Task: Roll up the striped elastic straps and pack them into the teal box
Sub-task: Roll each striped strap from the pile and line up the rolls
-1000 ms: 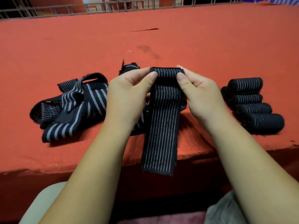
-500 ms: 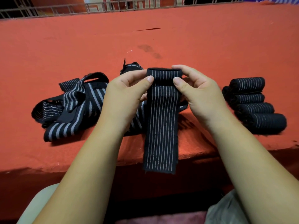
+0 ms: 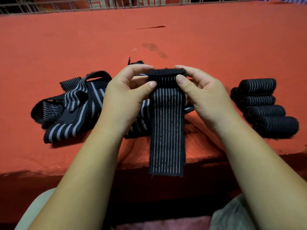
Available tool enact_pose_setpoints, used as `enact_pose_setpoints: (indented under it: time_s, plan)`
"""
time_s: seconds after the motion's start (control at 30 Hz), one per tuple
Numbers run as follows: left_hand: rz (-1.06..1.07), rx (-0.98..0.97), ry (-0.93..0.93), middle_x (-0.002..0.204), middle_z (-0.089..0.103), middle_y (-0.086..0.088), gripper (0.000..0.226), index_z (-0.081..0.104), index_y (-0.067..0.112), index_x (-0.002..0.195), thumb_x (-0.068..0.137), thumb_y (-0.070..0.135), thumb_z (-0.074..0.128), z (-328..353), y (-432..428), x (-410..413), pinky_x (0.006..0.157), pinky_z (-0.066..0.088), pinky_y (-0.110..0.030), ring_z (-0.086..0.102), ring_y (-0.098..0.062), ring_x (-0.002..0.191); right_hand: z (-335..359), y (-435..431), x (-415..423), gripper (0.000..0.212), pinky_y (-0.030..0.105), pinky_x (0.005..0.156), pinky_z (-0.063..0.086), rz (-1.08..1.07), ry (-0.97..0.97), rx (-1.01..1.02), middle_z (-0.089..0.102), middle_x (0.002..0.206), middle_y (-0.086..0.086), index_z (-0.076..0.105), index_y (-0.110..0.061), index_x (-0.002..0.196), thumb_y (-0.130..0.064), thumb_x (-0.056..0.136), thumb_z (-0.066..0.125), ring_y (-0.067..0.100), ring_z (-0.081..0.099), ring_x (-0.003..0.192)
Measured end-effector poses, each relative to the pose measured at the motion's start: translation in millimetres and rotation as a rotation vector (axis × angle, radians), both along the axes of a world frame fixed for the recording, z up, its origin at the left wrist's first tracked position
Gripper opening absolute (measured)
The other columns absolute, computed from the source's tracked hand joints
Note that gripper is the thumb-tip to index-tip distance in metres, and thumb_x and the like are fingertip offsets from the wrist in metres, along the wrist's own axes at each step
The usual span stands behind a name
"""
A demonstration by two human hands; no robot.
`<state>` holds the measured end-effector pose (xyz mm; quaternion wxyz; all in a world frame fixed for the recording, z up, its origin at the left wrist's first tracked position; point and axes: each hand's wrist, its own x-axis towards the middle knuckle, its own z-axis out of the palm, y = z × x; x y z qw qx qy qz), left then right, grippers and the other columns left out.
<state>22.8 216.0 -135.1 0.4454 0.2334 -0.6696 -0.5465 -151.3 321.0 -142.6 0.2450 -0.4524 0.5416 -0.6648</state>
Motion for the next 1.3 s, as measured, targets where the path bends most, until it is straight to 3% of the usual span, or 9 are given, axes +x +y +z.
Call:
enact_pose_setpoints:
  time_s: [0.2,0.3,0.37,0.6,0.8,0.9,1.0,1.13,1.3]
  plan:
    - [-0.003,0.035,-0.010,0.105,0.083,-0.008,0.032,0.076,0.015,0.124,0.096,-0.002,0.076,1,-3,0,0.091,0.064,-0.037,0.080,-0.024,0.103,-4,-3,0,0.028,0.021,0.068,0.055,-0.021,0.026,-0.014,0.077,0.100,-0.003,0.071,-0.019,0.132,-0.011,0.106,0.066,0.011,0.069,0.087]
    - [0.045,0.060,-0.042,0.097,0.084,-0.006,0.023,0.080,0.013,0.116,0.095,0.004,0.079,1,-2,-2,0.086,0.067,-0.043,0.081,-0.026,0.095,-5,-3,-1,0.028,0.019,0.066,0.053,-0.047,0.036,-0.033,0.073,0.094,-0.008,0.070,-0.014,0.131,-0.005,0.105,0.064,0.007,0.065,0.081]
    - [0.063,0.044,-0.074,0.095,0.084,-0.004,0.020,0.081,0.015,0.114,0.096,0.006,0.079,1,0,-3,0.079,0.067,-0.038,0.082,-0.024,0.091,-6,-3,-2,0.028,0.017,0.064,0.051,-0.065,0.057,-0.035,0.072,0.091,-0.013,0.071,-0.015,0.129,-0.003,0.105,0.064,0.003,0.063,0.078]
    - [0.039,0.029,-0.109,0.102,0.084,-0.004,0.025,0.082,0.015,0.121,0.100,0.005,0.074,4,5,-2,0.089,0.067,-0.047,0.079,-0.035,0.104,-4,0,-3,0.031,0.018,0.059,0.052,-0.055,0.060,-0.021,0.071,0.075,-0.017,0.068,-0.021,0.125,0.002,0.105,0.061,-0.001,0.062,0.068]
    - [-0.063,0.114,-0.096,0.106,0.084,-0.005,0.028,0.079,0.014,0.125,0.102,0.003,0.069,13,12,2,0.084,0.066,-0.032,0.081,-0.026,0.101,-2,3,-3,0.031,0.023,0.056,0.054,-0.042,0.034,-0.015,0.074,0.082,-0.009,0.068,-0.023,0.124,0.001,0.105,0.061,0.008,0.066,0.071]
    - [-0.096,0.162,-0.091,0.108,0.084,-0.004,0.020,0.079,0.019,0.121,0.102,0.017,0.074,18,13,3,0.087,0.065,-0.033,0.081,-0.023,0.102,-3,4,-3,0.032,0.026,0.059,0.056,-0.042,0.042,-0.016,0.076,0.091,-0.002,0.069,-0.027,0.122,-0.001,0.104,0.063,0.014,0.069,0.079]
    - [-0.052,0.173,-0.095,0.106,0.084,-0.007,0.028,0.079,0.015,0.119,0.101,0.036,0.076,17,14,1,0.087,0.066,-0.038,0.082,-0.026,0.100,-3,4,-3,0.030,0.032,0.062,0.055,-0.012,0.063,-0.029,0.074,0.099,0.007,0.070,-0.029,0.120,-0.004,0.104,0.066,0.021,0.068,0.082]
    - [0.000,0.183,-0.083,0.105,0.084,-0.008,0.022,0.080,0.017,0.113,0.100,0.034,0.076,16,13,0,0.077,0.064,-0.031,0.082,-0.027,0.095,-1,4,-1,0.031,0.031,0.067,0.057,0.037,0.066,-0.048,0.072,0.112,0.025,0.070,-0.028,0.123,-0.004,0.103,0.067,0.021,0.069,0.087]
    - [0.012,0.193,-0.030,0.116,0.081,-0.014,0.022,0.079,0.018,0.116,0.098,0.030,0.081,13,8,0,0.082,0.064,-0.035,0.080,-0.036,0.104,-1,6,-2,0.032,0.041,0.073,0.056,0.081,0.076,0.004,0.073,0.109,0.019,0.071,-0.033,0.131,-0.020,0.101,0.073,0.023,0.069,0.088]
